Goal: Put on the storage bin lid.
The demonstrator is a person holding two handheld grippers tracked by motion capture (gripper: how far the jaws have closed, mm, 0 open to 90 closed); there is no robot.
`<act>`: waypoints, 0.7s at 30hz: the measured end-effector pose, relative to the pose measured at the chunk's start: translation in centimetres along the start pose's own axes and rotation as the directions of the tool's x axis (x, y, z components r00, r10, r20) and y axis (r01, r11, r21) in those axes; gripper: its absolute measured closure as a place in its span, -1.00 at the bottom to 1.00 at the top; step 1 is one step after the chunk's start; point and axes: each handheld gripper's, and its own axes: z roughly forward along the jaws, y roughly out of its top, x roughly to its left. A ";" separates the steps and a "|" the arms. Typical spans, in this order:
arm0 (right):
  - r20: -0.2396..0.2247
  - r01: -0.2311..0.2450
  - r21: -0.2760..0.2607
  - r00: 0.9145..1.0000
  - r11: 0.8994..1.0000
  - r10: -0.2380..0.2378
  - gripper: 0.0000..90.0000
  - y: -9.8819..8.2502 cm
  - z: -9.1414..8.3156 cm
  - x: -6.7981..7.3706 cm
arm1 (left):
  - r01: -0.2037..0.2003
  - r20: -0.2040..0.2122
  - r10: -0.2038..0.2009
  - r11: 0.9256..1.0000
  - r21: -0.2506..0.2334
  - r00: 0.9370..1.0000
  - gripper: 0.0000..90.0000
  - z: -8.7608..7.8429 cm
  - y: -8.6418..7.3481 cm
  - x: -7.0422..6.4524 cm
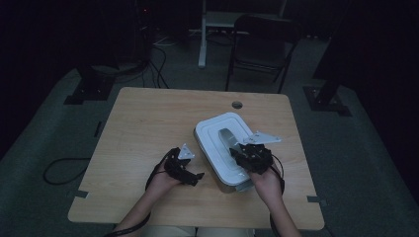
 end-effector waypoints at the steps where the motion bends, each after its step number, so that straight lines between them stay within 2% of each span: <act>1: -0.006 -0.003 -0.001 1.000 1.000 0.003 0.50 -0.1 0.0 -0.1 | -0.001 -0.001 0.001 1.000 0.001 1.000 -0.97 0.0 0.0 0.0; 7: -0.011 0.005 0.002 1.000 1.000 -0.005 0.50 0.1 0.1 0.0 | 0.011 -0.004 -0.011 1.000 -0.004 1.000 -0.97 -0.2 -0.1 0.2; 10: -0.027 -0.001 0.011 1.000 1.000 0.001 0.50 0.3 0.3 0.0 | 0.019 -0.006 -0.019 1.000 -0.009 1.000 -0.97 -0.4 -0.3 0.4; 13: -0.017 0.024 0.015 1.000 1.000 -0.024 0.50 0.3 0.4 0.4 | 0.020 -0.005 -0.020 1.000 -0.004 1.000 -0.97 -0.3 -0.4 0.5; 17: -0.013 0.023 0.024 1.000 0.999 -0.022 0.50 0.4 0.5 0.4 | 0.019 -0.003 -0.019 1.000 -0.007 1.000 -0.97 -0.2 -0.4 0.3; 21: -0.020 0.004 0.008 1.000 1.000 -0.004 0.50 0.0 0.4 0.2 | 0.022 -0.001 -0.022 1.000 -0.010 1.000 -0.96 -0.3 -0.4 0.3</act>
